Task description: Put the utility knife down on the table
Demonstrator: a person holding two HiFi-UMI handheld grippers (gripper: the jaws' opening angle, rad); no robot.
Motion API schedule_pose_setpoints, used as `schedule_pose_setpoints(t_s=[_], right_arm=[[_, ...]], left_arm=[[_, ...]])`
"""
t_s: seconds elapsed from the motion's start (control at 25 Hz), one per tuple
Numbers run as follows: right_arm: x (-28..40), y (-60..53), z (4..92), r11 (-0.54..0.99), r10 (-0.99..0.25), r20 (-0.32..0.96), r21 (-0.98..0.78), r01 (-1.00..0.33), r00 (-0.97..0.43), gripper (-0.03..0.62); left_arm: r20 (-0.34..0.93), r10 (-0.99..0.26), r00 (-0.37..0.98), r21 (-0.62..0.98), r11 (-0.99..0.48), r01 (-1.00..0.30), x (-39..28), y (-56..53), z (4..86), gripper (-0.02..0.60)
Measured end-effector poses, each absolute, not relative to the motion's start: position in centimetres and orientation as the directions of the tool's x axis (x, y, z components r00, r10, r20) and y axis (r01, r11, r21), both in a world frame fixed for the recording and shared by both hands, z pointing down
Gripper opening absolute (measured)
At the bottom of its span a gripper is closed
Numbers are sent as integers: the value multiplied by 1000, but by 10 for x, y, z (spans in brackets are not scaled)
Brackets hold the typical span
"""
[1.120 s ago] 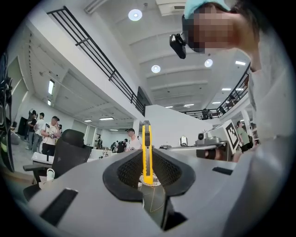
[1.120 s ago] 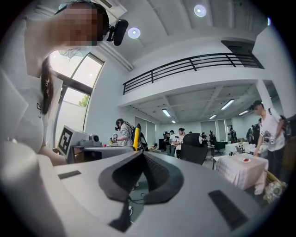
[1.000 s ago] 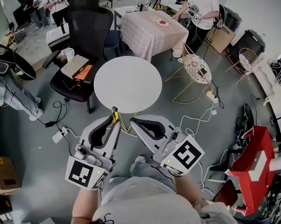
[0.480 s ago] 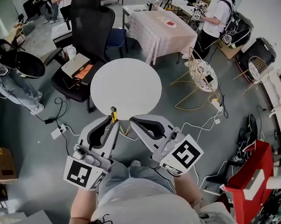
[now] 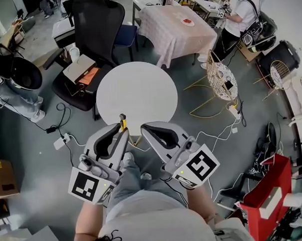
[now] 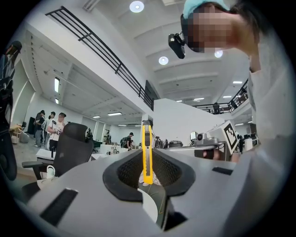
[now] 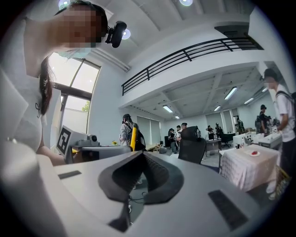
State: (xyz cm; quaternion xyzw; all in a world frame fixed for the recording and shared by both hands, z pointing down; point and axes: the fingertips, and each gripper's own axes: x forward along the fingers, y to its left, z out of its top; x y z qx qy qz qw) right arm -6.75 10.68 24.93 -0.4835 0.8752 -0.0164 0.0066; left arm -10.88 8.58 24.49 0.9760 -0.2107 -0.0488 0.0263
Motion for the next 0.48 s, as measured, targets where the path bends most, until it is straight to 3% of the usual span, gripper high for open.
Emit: schedule_pose_setpoints(t_s=[0.48], right_arm=[[-56,6,233,473,-881,-1,15,-881,-473,8]], left_arm=[[-123,-332,935,52,-943,-328,-90,-17,234,65]])
